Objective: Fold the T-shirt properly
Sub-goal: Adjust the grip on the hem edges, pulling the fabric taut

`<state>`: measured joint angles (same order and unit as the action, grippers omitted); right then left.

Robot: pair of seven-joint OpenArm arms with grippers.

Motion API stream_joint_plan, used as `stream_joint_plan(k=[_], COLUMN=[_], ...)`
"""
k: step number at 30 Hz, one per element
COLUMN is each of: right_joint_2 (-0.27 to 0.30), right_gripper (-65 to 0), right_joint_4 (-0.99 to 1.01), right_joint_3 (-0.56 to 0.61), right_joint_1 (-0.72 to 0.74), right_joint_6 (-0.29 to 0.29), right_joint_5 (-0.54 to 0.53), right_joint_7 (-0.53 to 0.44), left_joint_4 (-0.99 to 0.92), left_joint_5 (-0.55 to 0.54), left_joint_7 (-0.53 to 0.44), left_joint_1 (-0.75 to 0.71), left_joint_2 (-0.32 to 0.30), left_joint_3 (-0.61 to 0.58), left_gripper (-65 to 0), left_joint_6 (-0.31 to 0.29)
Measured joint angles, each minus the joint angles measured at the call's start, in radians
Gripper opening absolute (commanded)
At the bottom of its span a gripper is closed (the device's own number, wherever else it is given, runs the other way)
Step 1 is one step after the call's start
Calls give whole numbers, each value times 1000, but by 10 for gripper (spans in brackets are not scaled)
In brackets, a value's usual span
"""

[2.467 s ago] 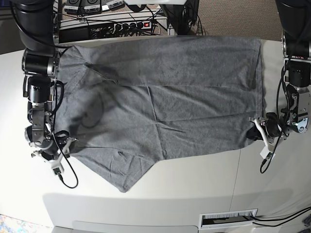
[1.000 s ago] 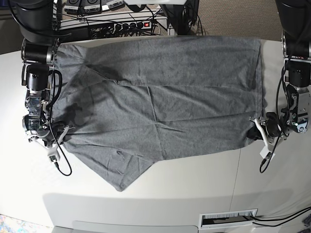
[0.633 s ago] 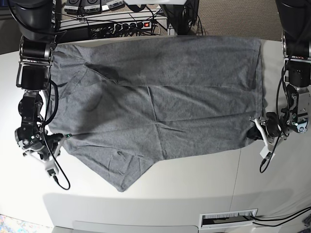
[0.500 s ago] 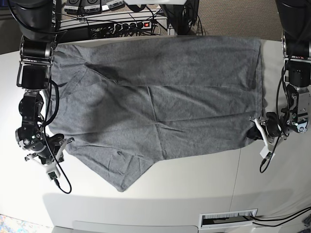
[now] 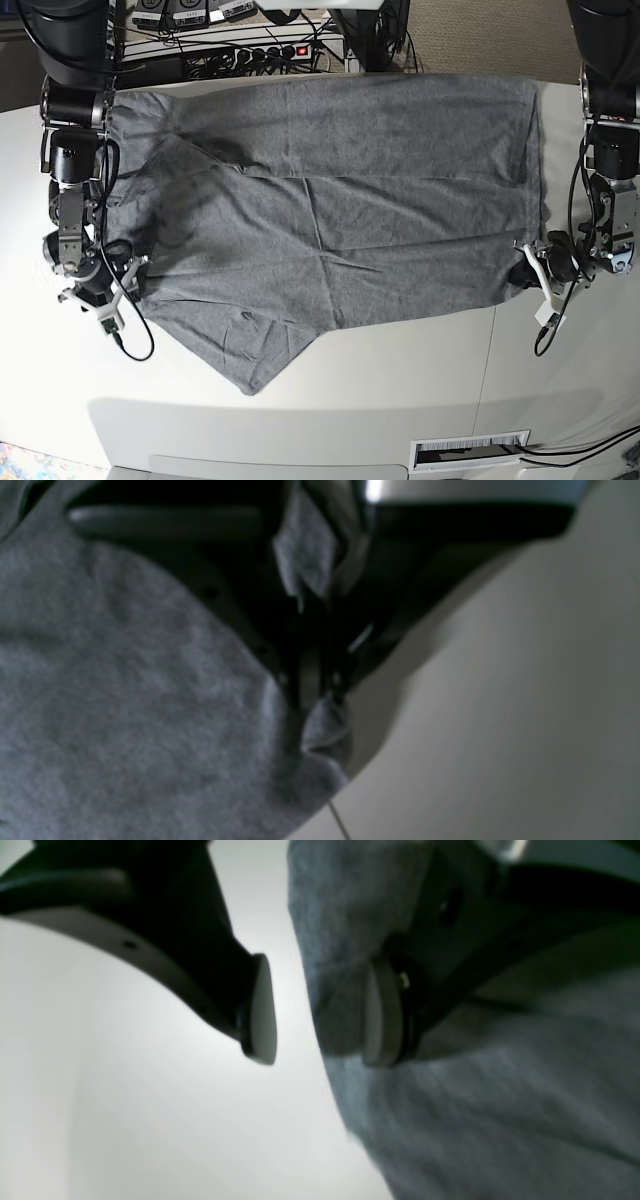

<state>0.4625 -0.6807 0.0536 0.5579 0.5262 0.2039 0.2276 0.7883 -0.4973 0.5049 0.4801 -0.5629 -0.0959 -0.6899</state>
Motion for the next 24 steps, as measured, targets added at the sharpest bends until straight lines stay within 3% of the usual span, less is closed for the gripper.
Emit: stream_joint_plan(k=[15,21,24], right_joint_2=[0,-1,-2], right_gripper=[-374,-487,-578], right_joint_4=[195,189,168], right_joint_3=[-2,-6,-6], right_joint_1=[78,76,73], right_joint_6=[-21,24,34], right_joint_5=[-18,-46,-48], right_joint_7=[-75,-30,-3], left_joint_4=[0,0,0], left_joint_5=[0,0,0], left_joint_7=[-1,-8,-9], left_joint_1=[0,0,0], left_joint_2=[0,0,0], left_joint_3=[0,0,0], left_gripper=[-650,-650,-650], left_joint_6=[0,0,0])
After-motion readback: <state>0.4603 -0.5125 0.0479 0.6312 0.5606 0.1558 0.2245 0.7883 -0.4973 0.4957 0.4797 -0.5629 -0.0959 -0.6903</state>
